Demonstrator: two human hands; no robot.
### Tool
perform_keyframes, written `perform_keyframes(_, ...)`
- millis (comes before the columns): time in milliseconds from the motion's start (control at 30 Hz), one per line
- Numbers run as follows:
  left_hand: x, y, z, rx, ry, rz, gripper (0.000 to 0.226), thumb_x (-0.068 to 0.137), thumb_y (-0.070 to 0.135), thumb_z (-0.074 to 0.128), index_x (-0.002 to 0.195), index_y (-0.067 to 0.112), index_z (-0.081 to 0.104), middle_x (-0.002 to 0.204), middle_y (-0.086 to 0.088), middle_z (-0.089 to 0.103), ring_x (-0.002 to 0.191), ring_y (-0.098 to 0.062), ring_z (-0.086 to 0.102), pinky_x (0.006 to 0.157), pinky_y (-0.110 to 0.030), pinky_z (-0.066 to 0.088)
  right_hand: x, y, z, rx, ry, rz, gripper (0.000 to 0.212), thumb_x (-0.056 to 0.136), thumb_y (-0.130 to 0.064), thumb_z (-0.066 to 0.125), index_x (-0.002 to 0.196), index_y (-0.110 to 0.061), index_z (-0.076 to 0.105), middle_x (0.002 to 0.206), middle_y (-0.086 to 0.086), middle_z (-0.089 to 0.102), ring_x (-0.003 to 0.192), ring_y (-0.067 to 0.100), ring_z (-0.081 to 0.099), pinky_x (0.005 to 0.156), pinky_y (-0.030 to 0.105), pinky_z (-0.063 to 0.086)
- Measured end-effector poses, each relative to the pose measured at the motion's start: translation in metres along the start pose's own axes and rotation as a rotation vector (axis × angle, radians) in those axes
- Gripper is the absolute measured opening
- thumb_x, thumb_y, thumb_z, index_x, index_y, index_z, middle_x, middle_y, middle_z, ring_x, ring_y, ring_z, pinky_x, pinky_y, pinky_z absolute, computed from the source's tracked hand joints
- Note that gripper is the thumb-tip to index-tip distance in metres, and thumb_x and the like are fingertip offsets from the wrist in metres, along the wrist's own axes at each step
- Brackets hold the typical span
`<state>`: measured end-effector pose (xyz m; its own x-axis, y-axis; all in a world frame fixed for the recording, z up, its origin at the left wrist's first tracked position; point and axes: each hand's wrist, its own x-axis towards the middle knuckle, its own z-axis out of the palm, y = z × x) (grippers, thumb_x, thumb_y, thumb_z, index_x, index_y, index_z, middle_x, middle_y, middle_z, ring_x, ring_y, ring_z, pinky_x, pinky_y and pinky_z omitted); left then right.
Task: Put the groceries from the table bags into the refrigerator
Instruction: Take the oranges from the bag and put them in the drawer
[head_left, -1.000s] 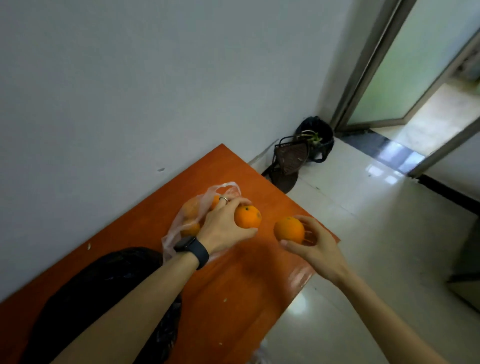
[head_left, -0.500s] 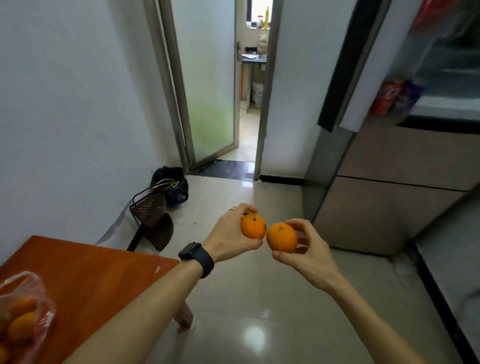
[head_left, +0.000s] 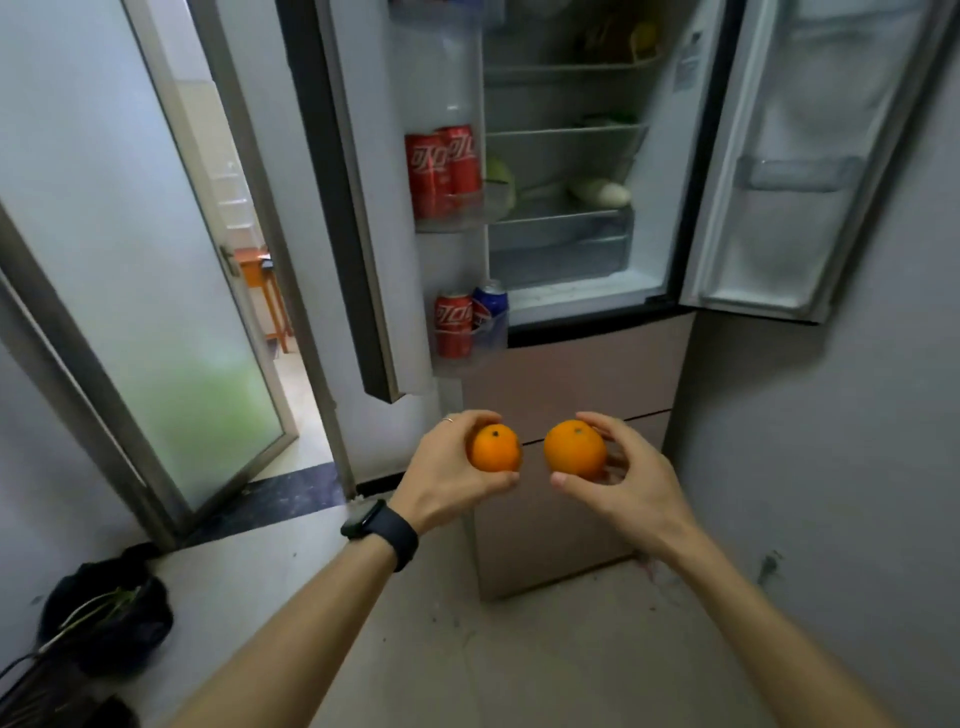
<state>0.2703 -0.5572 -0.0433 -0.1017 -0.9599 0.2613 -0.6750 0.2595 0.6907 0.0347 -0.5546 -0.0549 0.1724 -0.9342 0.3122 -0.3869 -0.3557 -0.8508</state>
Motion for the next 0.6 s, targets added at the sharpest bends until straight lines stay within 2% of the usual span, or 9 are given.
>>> perform_keyframes(133, 0.088, 0.026, 0.007, 0.002, 0.046, 0.093, 0.067, 0.071, 0.039, 0.086, 0.129, 0.030, 0.052, 0.121, 0.008, 0.051, 0.107, -0.011, 0.054, 0.091, -0.030, 0.051, 0.075, 0.011, -0.041, -0.038, 0.068, -0.048, 0.067, 0.072, -0.038, 0.087, 0.129, -0.040, 0.052, 0.126, -0.011, 0.054, 0.107, 0.000, 0.057, 0.075, 0.014, 0.050)
perform_keyframes(333, 0.212, 0.044, 0.014, -0.037, 0.106, 0.131, 0.068, 0.070, 0.038, 0.087, 0.129, 0.032, 0.053, 0.124, 0.010, 0.052, 0.109, -0.009, 0.054, 0.088, -0.022, 0.048, 0.183, 0.031, -0.090, -0.017, 0.159, -0.062, 0.068, 0.072, -0.037, 0.087, 0.129, -0.040, 0.051, 0.121, -0.018, 0.053, 0.103, -0.001, 0.057, 0.075, 0.016, 0.049)
perform_keyframes(467, 0.283, 0.051, 0.017, -0.079, 0.148, 0.095, 0.068, 0.070, 0.037, 0.088, 0.129, 0.031, 0.055, 0.122, 0.008, 0.052, 0.107, -0.013, 0.056, 0.091, -0.032, 0.053, 0.243, 0.046, -0.115, -0.023, 0.203, -0.082, 0.069, 0.071, -0.035, 0.088, 0.129, -0.039, 0.051, 0.124, -0.011, 0.054, 0.103, 0.003, 0.059, 0.077, 0.018, 0.050)
perform_keyframes(600, 0.354, 0.056, 0.027, -0.120, 0.207, 0.058, 0.069, 0.067, 0.039, 0.089, 0.126, 0.032, 0.055, 0.123, 0.006, 0.056, 0.104, -0.014, 0.059, 0.087, -0.031, 0.053, 0.303, 0.066, -0.141, -0.041, 0.200, -0.082, 0.070, 0.069, -0.039, 0.089, 0.127, -0.046, 0.049, 0.126, -0.008, 0.054, 0.103, 0.009, 0.062, 0.083, 0.027, 0.056)
